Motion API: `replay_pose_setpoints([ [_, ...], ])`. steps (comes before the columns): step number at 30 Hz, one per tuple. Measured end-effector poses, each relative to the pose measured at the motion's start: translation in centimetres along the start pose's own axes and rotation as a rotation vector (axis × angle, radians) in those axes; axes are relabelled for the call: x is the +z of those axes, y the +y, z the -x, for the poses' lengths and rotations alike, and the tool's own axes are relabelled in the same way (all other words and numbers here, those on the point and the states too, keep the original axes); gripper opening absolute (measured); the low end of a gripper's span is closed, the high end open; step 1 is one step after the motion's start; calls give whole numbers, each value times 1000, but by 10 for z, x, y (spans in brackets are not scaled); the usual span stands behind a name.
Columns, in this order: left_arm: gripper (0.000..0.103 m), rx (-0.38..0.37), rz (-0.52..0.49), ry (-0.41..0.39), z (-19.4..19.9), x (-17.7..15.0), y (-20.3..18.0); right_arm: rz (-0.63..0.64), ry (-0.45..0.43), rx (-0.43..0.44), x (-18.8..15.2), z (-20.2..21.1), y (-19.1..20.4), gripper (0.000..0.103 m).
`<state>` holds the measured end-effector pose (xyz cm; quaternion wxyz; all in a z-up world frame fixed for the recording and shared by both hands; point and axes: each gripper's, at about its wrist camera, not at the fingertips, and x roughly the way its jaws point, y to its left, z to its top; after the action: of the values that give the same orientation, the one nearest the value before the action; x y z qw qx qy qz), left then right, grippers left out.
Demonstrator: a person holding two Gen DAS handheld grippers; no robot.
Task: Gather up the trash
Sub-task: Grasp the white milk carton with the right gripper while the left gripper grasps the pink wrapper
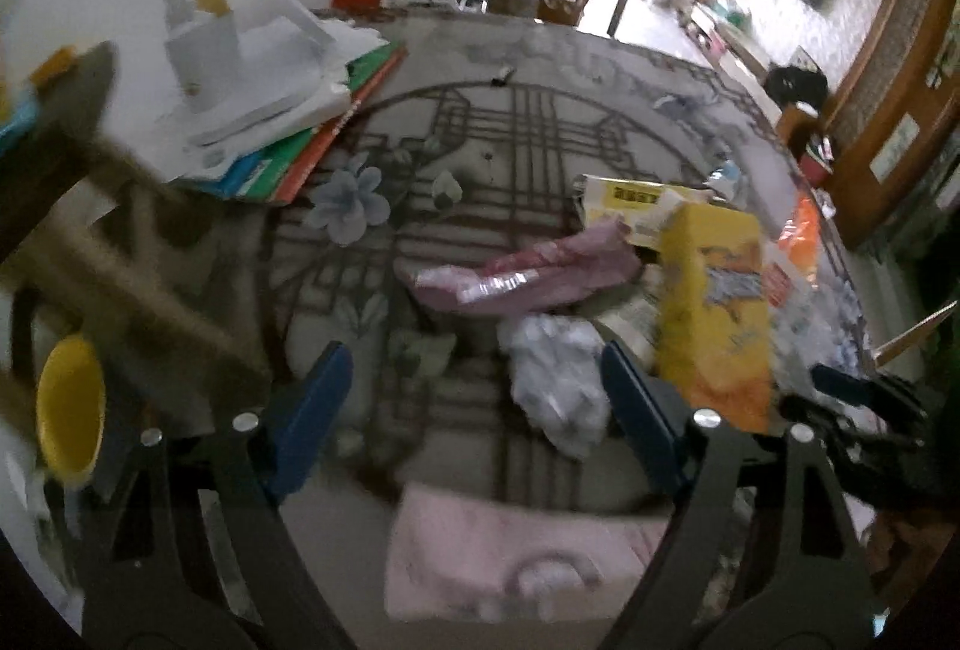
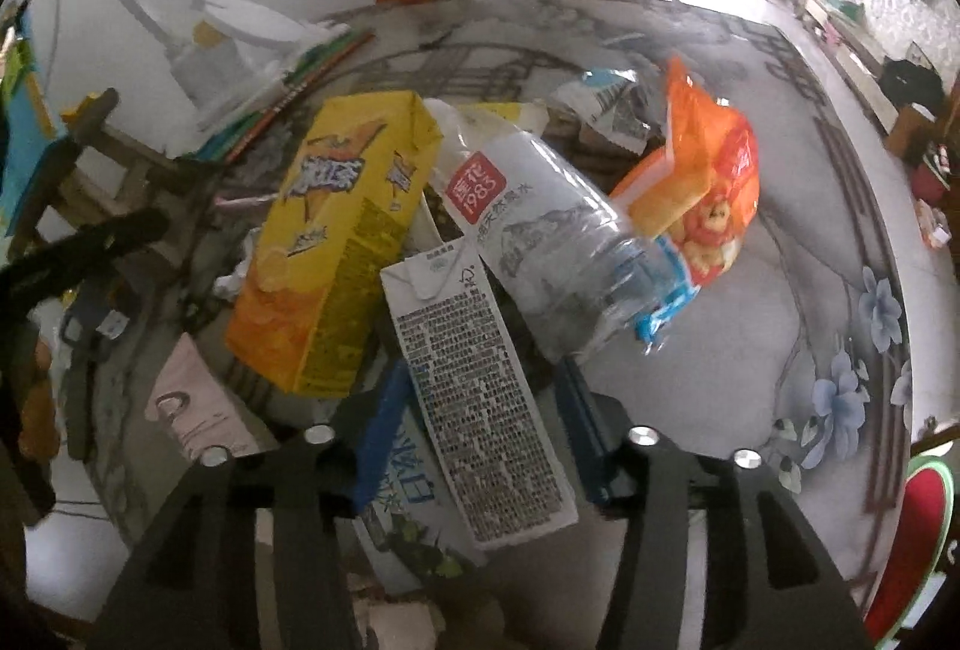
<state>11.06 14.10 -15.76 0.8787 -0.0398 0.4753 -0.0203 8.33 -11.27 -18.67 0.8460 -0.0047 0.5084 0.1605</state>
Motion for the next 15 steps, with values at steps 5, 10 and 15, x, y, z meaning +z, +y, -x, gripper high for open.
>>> replay_pose_setpoints([
  [5,83,-32,-65,50,-43,25,4,-38,-1,-43,3,-4,4,76],
  [10,77,-88,-107,127,-82,35,1,-73,15,-65,1,-9,4,75],
  [15,17,-175,-50,187,-96,34,6,-93,14,-58,3,-5,1,48],
])
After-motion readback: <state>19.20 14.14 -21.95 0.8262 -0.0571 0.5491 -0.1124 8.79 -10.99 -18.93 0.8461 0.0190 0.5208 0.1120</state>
